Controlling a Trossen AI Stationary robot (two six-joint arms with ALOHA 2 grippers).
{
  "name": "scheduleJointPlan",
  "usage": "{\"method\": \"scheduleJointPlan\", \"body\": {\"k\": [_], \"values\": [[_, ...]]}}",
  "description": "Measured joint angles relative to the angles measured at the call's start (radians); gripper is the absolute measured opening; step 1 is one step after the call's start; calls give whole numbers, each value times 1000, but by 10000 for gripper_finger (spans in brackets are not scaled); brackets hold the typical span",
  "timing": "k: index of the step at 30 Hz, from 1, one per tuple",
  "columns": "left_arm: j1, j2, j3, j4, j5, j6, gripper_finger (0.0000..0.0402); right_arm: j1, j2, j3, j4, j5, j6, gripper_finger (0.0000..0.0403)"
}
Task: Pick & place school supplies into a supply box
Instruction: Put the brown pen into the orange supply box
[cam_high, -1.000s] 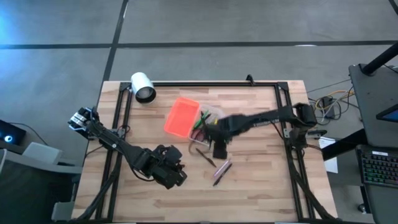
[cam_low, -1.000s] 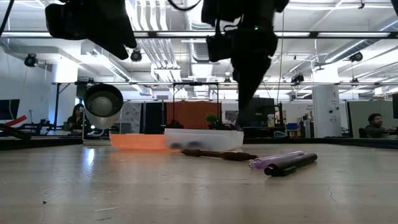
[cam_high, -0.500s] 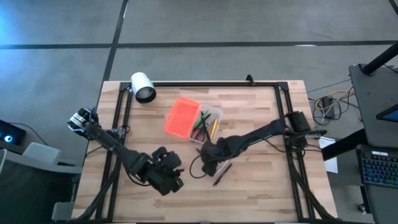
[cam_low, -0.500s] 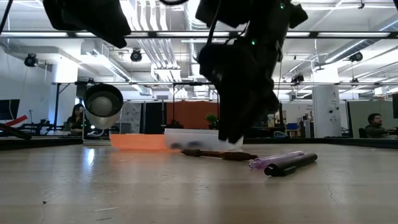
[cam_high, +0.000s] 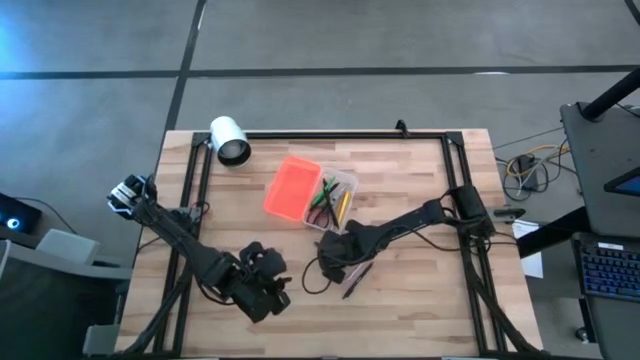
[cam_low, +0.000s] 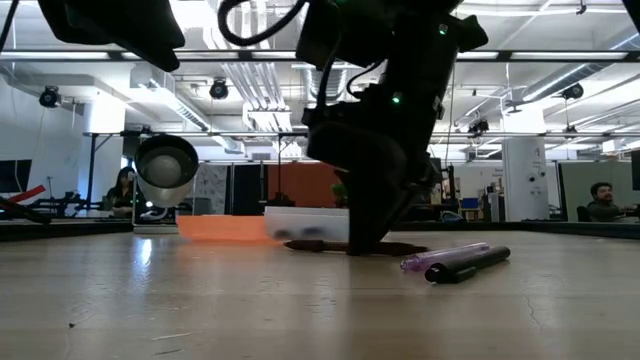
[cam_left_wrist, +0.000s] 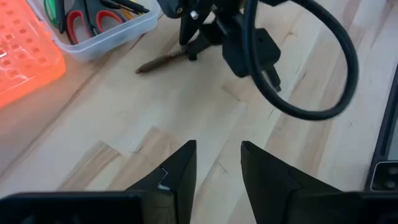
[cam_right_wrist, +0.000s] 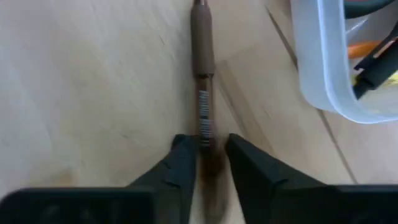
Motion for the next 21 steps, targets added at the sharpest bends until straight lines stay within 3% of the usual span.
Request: {"method": "scheduleJointPlan", "body": {"k": [6, 13, 17, 21], "values": [[-8, 0, 0, -6, 0, -33, 108, 5, -29, -9, -36, -54, -71, 22], [-10, 0, 0, -5, -4, -57, 108, 12, -219, -30, -43, -168, -93, 20], [-10, 0, 0, -4, -13, -58, 108, -35, -361, -32, 10, -164, 23, 20], [-9, 0, 0, 2, -40, -65, 108, -156, -398, -73, 140, -139, 263, 20]]}}
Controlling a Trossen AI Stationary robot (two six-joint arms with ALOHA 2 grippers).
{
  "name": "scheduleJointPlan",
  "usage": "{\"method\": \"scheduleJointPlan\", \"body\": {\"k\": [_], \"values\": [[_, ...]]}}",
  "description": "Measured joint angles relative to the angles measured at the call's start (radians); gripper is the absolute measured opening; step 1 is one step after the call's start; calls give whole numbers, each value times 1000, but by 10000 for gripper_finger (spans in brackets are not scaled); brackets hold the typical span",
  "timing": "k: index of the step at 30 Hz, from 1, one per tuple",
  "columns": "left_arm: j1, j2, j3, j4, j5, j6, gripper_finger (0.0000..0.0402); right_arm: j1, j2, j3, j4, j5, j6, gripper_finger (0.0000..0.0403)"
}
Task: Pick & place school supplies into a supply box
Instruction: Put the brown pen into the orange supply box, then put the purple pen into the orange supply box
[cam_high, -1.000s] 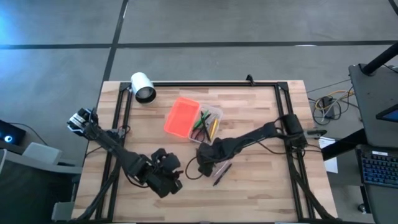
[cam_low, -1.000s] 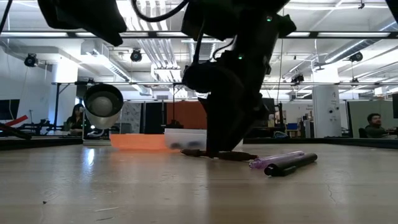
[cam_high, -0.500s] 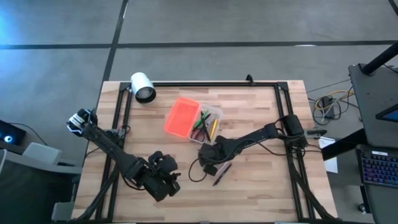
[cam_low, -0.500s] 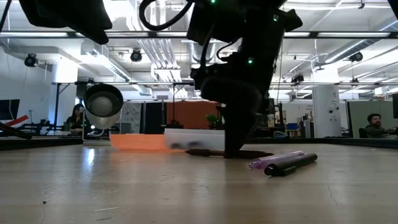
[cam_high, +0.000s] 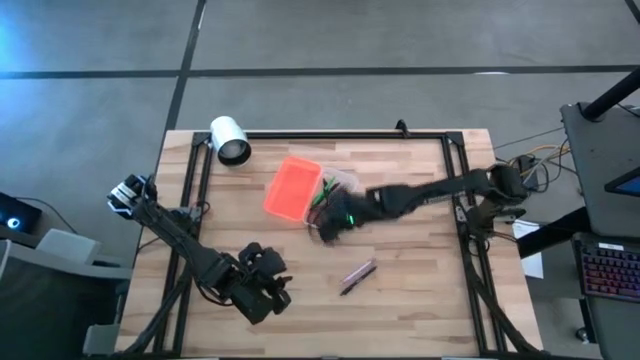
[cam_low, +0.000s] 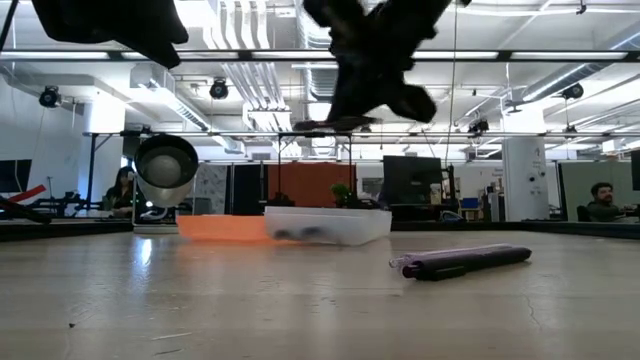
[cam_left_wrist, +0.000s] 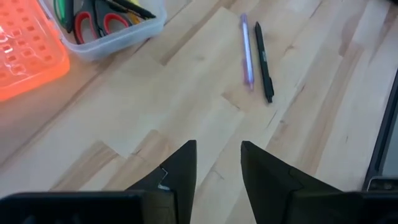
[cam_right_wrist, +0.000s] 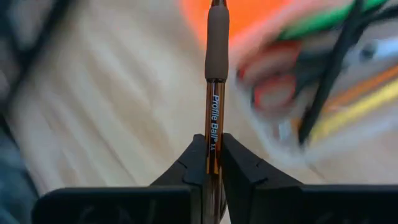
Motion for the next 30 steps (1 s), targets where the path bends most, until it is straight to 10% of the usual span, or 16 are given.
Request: {"method": "scheduleJointPlan", "body": {"k": [15, 24, 30], "values": [[-5, 0, 0, 35, -7, -47, 108, -149, 107, -94, 90, 112, 223, 124], [-5, 0, 0, 32, -23, -41, 108, -5, -87, -91, -96, -4, -717, 178], [-5, 0, 0, 31, -29, -11, 108, 181, -67, -164, -221, -14, -897, 173]]}}
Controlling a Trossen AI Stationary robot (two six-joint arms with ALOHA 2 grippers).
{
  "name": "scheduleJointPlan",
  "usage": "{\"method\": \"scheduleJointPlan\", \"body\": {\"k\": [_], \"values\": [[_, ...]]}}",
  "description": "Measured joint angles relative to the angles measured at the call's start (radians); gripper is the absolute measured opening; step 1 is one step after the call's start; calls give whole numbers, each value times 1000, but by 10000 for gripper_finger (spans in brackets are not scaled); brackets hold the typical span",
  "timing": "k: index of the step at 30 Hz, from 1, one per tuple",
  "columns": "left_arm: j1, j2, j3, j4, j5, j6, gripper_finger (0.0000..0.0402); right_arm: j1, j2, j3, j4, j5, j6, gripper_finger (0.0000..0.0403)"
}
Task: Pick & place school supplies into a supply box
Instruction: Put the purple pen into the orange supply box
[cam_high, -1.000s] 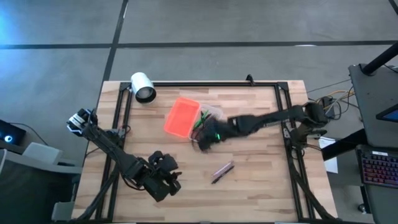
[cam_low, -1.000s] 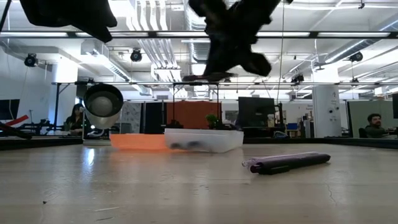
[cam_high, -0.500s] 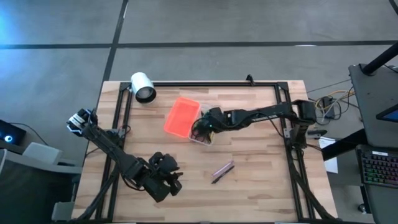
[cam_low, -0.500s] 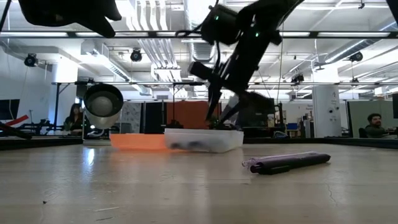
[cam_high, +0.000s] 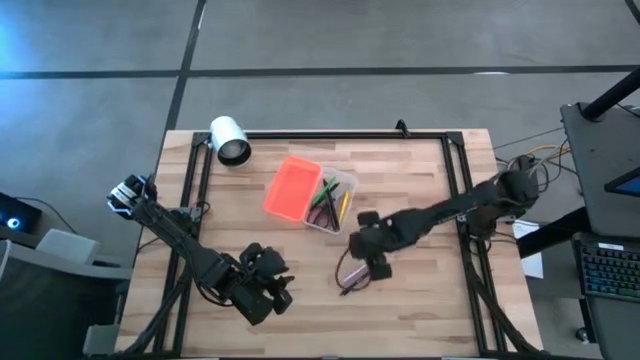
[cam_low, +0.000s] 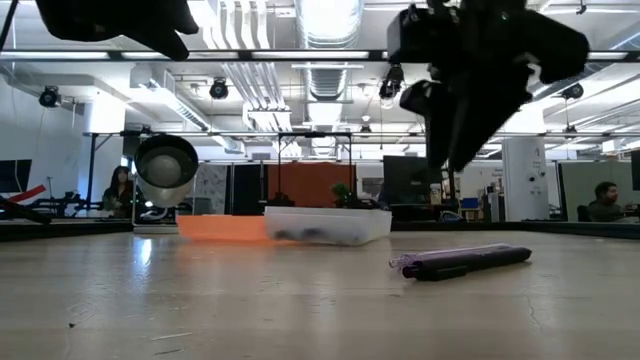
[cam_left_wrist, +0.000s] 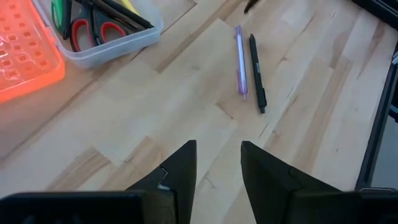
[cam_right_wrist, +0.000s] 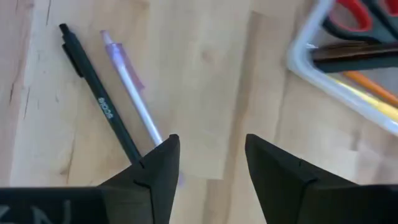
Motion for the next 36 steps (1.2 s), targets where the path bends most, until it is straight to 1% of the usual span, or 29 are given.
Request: {"method": "scheduleJointPlan", "body": {"k": [3, 6, 9, 11, 15, 19, 22, 26, 28, 32, 36], "values": [[0, 0, 0, 1, 0, 0, 108, 57, 39, -29, 29, 3, 54, 167], [0, 0, 0, 4, 0, 0, 108, 89, 72, -48, 44, 0, 133, 162], [11, 3, 0, 26, 2, -1, 108, 108, 59, -59, 47, 18, 213, 158], [39, 14, 0, 60, 41, 11, 108, 134, 31, -70, 37, 39, 260, 157], [133, 56, -1, 157, 164, 142, 108, 178, -41, -102, 12, 72, 287, 160], [187, 87, 0, 294, 185, 251, 108, 186, -107, -176, -6, 118, 296, 159], [204, 98, 0, 362, 185, 282, 108, 189, -154, -228, 46, 129, 268, 158], [199, 98, 1, 360, 149, 214, 108, 186, -154, -266, 182, 130, 169, 157], [191, 98, 2, 359, 149, 198, 108, 186, -131, -269, 232, 133, 136, 157], [180, 98, 8, 360, 145, 120, 108, 178, -58, -265, 309, 114, 56, 157], [169, 98, 8, 360, 137, 68, 108, 170, 6, -231, 321, 111, 26, 157]]}}
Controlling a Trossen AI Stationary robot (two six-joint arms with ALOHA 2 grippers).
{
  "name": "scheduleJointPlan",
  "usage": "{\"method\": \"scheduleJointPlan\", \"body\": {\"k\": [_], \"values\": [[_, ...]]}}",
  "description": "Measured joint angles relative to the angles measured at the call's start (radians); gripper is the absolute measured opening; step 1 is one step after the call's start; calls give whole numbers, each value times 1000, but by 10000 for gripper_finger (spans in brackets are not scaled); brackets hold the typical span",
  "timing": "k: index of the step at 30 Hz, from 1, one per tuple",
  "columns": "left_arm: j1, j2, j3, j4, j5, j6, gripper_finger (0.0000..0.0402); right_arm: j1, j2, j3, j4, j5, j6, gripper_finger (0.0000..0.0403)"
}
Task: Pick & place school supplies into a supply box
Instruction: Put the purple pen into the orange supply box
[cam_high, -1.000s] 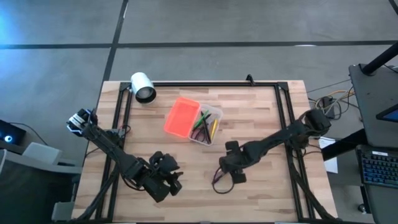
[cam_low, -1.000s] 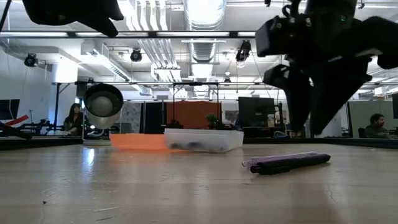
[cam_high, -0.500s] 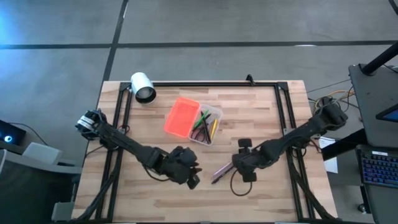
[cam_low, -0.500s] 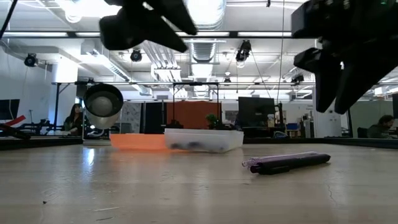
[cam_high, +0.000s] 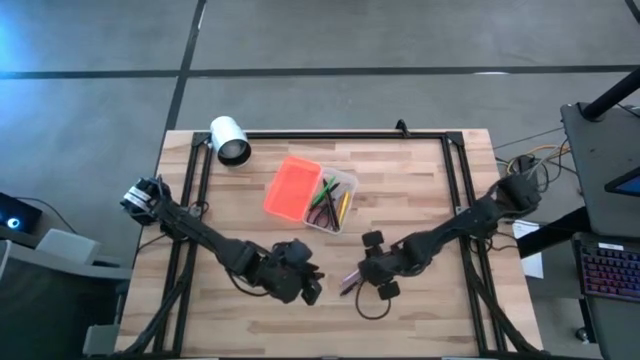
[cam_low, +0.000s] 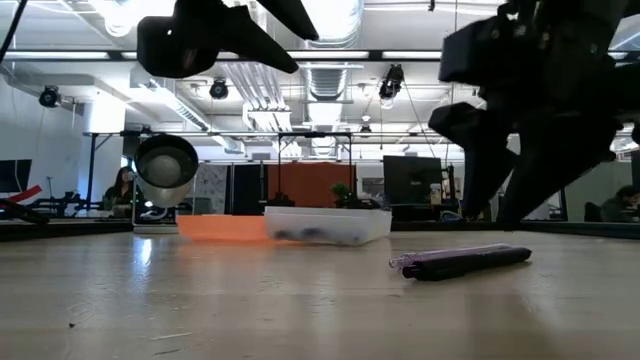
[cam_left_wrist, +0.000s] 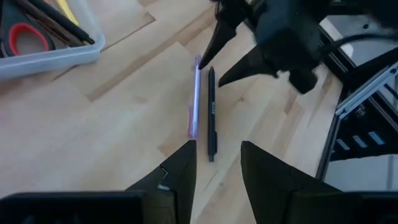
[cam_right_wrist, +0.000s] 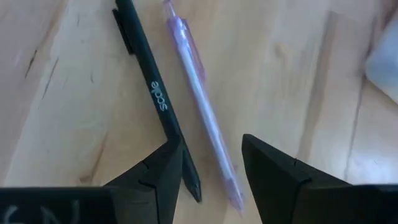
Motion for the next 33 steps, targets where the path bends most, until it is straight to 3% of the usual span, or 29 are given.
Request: {"method": "scheduleJointPlan", "body": {"k": [8, 17, 22, 29, 33], "values": [[-21, 0, 0, -1, -4, -24, 108, -19, 48, 37, 35, -24, -44, 157], [-27, 0, -5, -34, -6, -16, 108, -42, 141, 46, 72, -83, 23, 148], [-28, 0, -6, -51, -6, -11, 108, -44, 171, 47, 64, -85, 45, 113], [-33, 0, -6, -71, -6, 3, 108, -83, 152, 63, 6, -103, 83, 30], [-36, 0, -6, -70, -6, 5, 108, -105, 101, 96, -105, -67, 105, 20]]}}
